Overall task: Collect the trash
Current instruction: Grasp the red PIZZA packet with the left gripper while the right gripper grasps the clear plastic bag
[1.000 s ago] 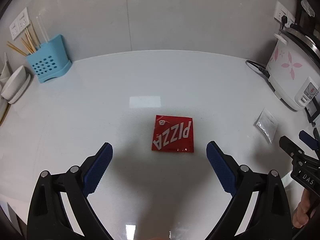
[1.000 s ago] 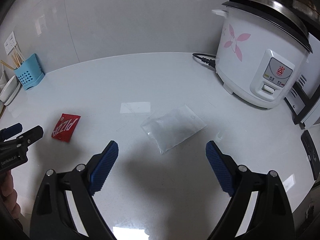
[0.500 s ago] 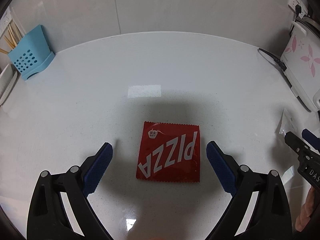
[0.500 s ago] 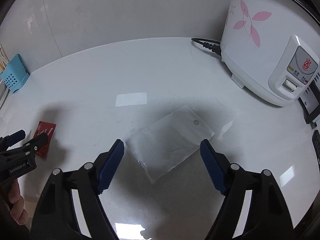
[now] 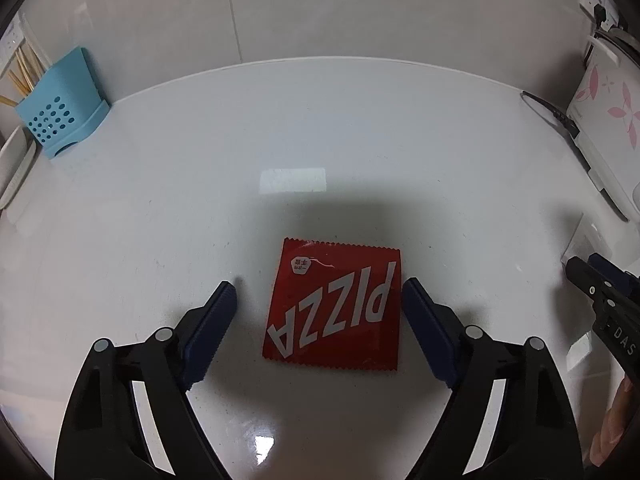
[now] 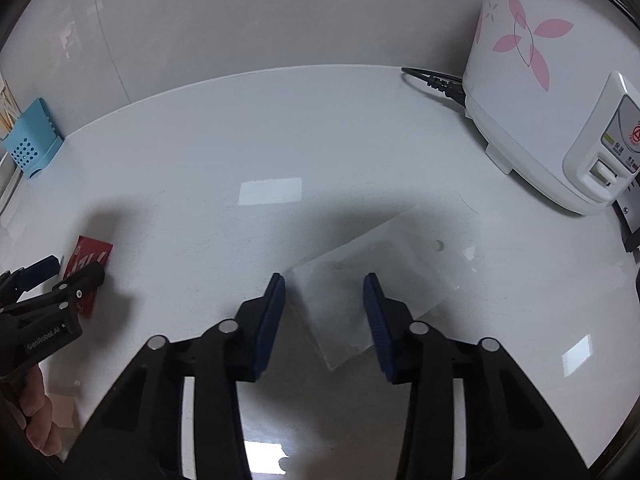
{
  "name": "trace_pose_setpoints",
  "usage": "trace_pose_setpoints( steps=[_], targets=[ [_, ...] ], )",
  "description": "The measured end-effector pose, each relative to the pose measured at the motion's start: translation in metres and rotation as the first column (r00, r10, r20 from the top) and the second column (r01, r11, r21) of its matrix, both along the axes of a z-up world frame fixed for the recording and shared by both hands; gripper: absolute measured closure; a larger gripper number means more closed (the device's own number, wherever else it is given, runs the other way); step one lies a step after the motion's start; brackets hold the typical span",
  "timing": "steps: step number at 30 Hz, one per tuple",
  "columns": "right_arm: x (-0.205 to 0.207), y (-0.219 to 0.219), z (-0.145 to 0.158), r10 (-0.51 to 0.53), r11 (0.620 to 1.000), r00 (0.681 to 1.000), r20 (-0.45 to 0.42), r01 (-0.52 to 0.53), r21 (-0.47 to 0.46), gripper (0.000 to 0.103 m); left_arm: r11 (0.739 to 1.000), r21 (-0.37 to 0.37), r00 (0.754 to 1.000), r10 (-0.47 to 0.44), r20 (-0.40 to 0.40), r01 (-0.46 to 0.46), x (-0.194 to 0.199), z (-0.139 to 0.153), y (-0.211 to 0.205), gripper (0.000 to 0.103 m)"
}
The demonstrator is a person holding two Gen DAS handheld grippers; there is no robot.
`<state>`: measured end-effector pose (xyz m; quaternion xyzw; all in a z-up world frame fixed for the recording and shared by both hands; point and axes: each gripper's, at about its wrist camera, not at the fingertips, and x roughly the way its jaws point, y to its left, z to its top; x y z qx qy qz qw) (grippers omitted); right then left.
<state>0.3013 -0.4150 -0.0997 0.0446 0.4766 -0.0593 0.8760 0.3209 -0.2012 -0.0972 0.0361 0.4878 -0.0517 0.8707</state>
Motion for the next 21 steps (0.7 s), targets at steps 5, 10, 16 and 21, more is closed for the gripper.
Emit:
trace_pose_setpoints(
  steps=[5, 10, 16, 21],
  targets=[
    [-0.001, 0.003, 0.003, 0.007, 1.0, 1.0, 0.004, -0.007, -0.001, 0.087, 1.0, -0.002, 1.0, 0.0, -0.004, 0.0, -0.005, 0.004, -0.004, 0.038],
    [-0.003, 0.002, 0.005, 0.004, 1.0, 1.0, 0.01, -0.004, -0.005, 0.095, 1.0, -0.003, 1.0, -0.01, -0.009, 0.01, -0.009, 0.005, -0.006, 0.053],
    [-0.007, 0.0, 0.007, 0.003, 1.0, 1.0, 0.023, -0.003, -0.015, 0.098, 1.0, -0.009, 1.0, -0.016, -0.011, 0.015, -0.011, 0.006, -0.007, 0.059],
    [-0.01, -0.003, 0.01, -0.002, 1.0, 0.999, 0.034, 0.002, -0.005, 0.101, 0.999, -0.044, 0.999, -0.022, -0.03, 0.021, -0.013, 0.007, -0.006, 0.06]
  ],
)
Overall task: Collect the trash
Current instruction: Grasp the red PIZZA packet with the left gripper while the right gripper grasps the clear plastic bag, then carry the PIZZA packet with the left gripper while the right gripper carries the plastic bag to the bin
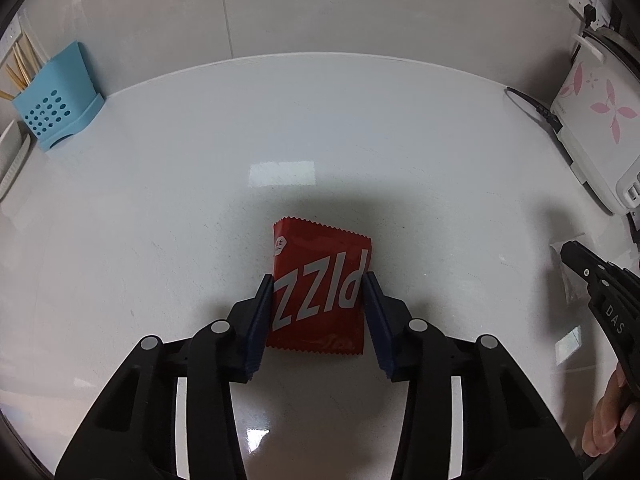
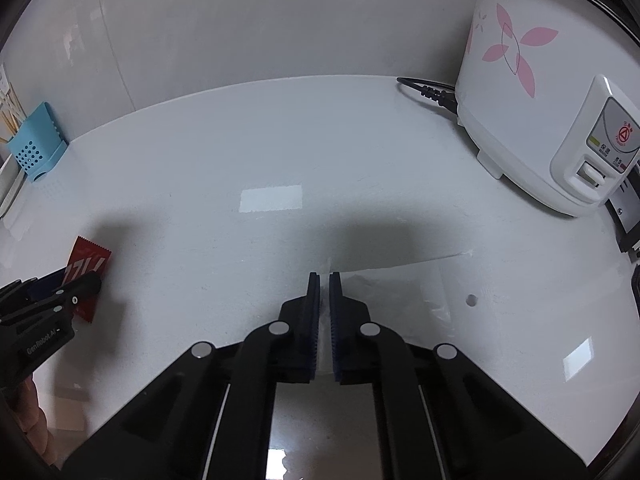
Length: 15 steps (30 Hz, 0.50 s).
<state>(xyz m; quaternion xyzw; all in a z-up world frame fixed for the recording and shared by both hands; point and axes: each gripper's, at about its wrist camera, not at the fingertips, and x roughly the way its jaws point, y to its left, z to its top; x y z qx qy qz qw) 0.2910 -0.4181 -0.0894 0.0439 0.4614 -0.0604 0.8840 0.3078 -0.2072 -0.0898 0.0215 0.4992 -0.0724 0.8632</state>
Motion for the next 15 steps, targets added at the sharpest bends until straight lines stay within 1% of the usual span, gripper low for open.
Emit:
trace_pose_setpoints(
  steps=[6, 15],
  targets=[
    [-0.009, 0.0, 0.006, 0.002, 1.0, 1.0, 0.01, -0.002, 0.0, 0.102, 1.0, -0.001, 1.0, -0.005, 0.006, 0.005, -0.007, 0.005, -0.002, 0.06],
    [-0.023, -0.008, 0.021, -0.006, 1.0, 1.0, 0.029, 0.005, 0.013, 0.103, 1.0, 0.005, 0.999, -0.015, 0.04, 0.015, -0.022, 0.026, 0.001, 0.06]
  ],
)
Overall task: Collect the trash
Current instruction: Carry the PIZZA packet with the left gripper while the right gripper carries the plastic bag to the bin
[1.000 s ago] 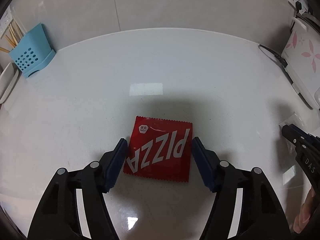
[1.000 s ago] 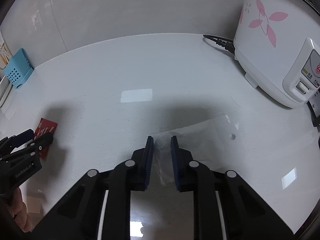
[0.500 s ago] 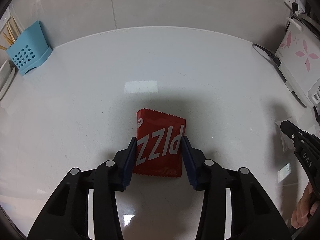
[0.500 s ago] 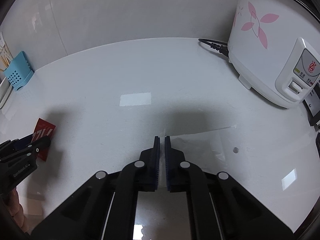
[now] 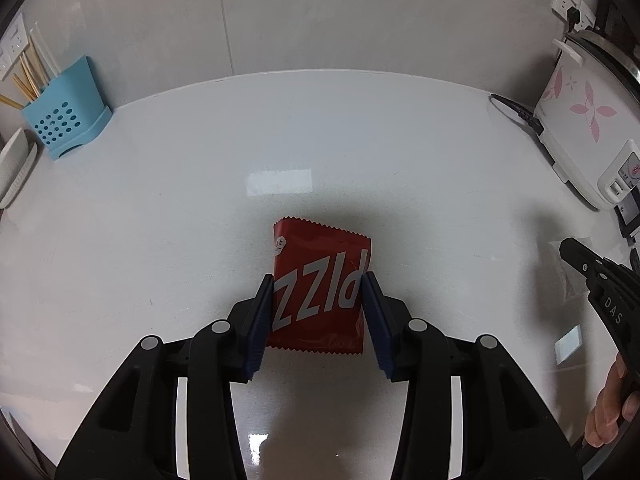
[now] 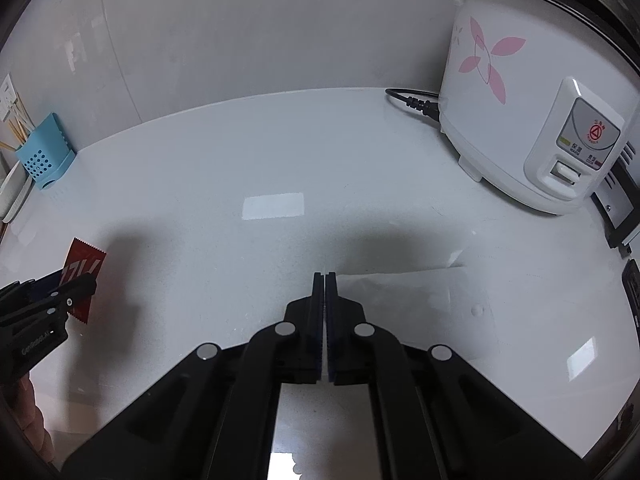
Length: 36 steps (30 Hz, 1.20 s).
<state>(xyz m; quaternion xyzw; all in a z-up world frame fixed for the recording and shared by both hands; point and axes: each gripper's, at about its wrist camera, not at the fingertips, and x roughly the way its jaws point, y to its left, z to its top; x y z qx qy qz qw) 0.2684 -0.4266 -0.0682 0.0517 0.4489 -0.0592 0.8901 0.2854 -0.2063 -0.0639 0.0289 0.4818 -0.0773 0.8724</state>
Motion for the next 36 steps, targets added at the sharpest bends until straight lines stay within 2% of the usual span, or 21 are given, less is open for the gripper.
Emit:
trace_pose_setpoints(
  steps=[8, 13, 17, 21, 24, 27, 32, 36],
  targets=[
    [-0.025, 0.001, 0.022, 0.016, 1.0, 0.999, 0.034, -0.017, 0.025, 0.103, 1.0, -0.011, 1.0, -0.01, 0.029, 0.01, -0.024, 0.019, 0.007, 0.06],
    [-0.05, 0.01, 0.036, 0.041, 0.998, 0.997, 0.066, -0.044, 0.039, 0.103, 1.0, 0.004, 0.998, -0.012, 0.062, 0.012, -0.048, 0.028, 0.016, 0.06],
    [-0.076, 0.025, 0.043, 0.063, 0.997, 0.994, 0.091, -0.067, 0.039, 0.103, 1.0, -0.015, 0.998, -0.017, 0.068, 0.018, -0.07, 0.031, 0.026, 0.06],
    [-0.109, 0.045, 0.054, 0.095, 0.994, 0.987, 0.127, -0.1, 0.031, 0.103, 1.0, -0.008, 0.994, -0.02, 0.104, 0.021, -0.101, 0.038, 0.036, 0.06],
    [-0.135, 0.064, 0.06, 0.123, 0.992, 0.981, 0.147, -0.127, 0.018, 0.103, 0.999, -0.029, 0.992, -0.028, 0.12, 0.032, -0.127, 0.042, 0.046, 0.06],
    [-0.164, 0.083, 0.065, 0.149, 0.989, 0.975, 0.165, -0.15, -0.007, 0.103, 1.0, -0.005, 0.984, -0.029, 0.174, 0.03, -0.158, 0.047, 0.053, 0.06],
    [-0.211, 0.107, 0.07, 0.186, 0.982, 0.961, 0.206, -0.188, -0.008, 0.103, 0.998, -0.05, 0.983, -0.02, 0.184, 0.03, -0.204, 0.05, 0.073, 0.06],
    [-0.249, 0.124, 0.072, 0.211, 0.976, 0.95, 0.229, -0.217, 0.003, 0.103, 0.999, -0.045, 0.978, -0.005, 0.209, 0.014, -0.237, 0.048, 0.088, 0.06]
  ],
)
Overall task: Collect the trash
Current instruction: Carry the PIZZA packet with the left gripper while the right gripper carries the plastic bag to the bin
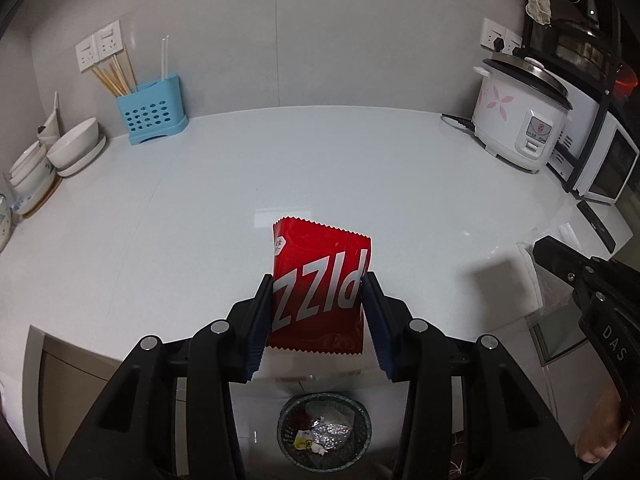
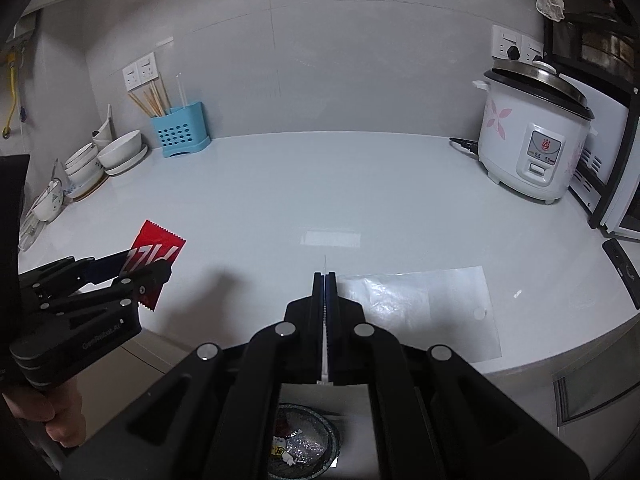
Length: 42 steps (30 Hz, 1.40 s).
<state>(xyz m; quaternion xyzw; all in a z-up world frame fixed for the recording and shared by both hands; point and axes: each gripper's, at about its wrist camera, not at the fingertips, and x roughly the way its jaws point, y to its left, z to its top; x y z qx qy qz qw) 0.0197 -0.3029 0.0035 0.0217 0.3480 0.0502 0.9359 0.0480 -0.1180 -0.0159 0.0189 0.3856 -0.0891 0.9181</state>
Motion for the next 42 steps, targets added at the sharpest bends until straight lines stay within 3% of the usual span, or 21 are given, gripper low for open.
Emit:
trace_pose_setpoints(
  steps=[2, 8, 15, 20, 29, 33, 42],
  targets=[
    [-0.017, 0.008, -0.002, 0.015, 1.0, 1.0, 0.009, -0.015, 0.006, 0.103, 1.0, -0.017, 1.0, -0.005, -0.005, 0.005, -0.015, -0.004, 0.008, 0.066],
    [-0.062, 0.036, -0.025, 0.076, 0.997, 0.997, 0.02, -0.076, 0.006, 0.103, 1.0, -0.031, 1.0, -0.004, 0.006, 0.004, -0.063, -0.026, 0.032, 0.066],
    [-0.083, 0.042, -0.086, 0.12, 0.991, 0.991, -0.053, -0.116, 0.059, 0.103, 0.999, -0.045, 0.999, -0.009, -0.044, 0.007, -0.093, -0.086, 0.05, 0.066],
    [-0.086, 0.046, -0.129, 0.124, 0.99, 0.985, -0.123, -0.114, 0.08, 0.103, 0.998, -0.06, 0.996, -0.017, -0.089, 0.012, -0.093, -0.124, 0.048, 0.066],
    [-0.091, 0.064, -0.183, 0.194, 0.978, 0.967, -0.168, -0.177, 0.11, 0.103, 0.999, -0.034, 0.995, 0.011, -0.101, -0.014, -0.093, -0.16, 0.05, 0.066],
    [-0.092, 0.075, -0.226, 0.207, 0.976, 0.956, -0.206, -0.188, 0.11, 0.103, 0.999, -0.021, 0.991, 0.042, -0.131, -0.045, -0.093, -0.196, 0.055, 0.066],
    [-0.083, 0.089, -0.343, 0.2, 0.976, 0.923, -0.329, -0.158, 0.15, 0.103, 0.995, 0.032, 0.969, 0.098, -0.225, -0.093, -0.084, -0.31, 0.066, 0.066]
  ],
)
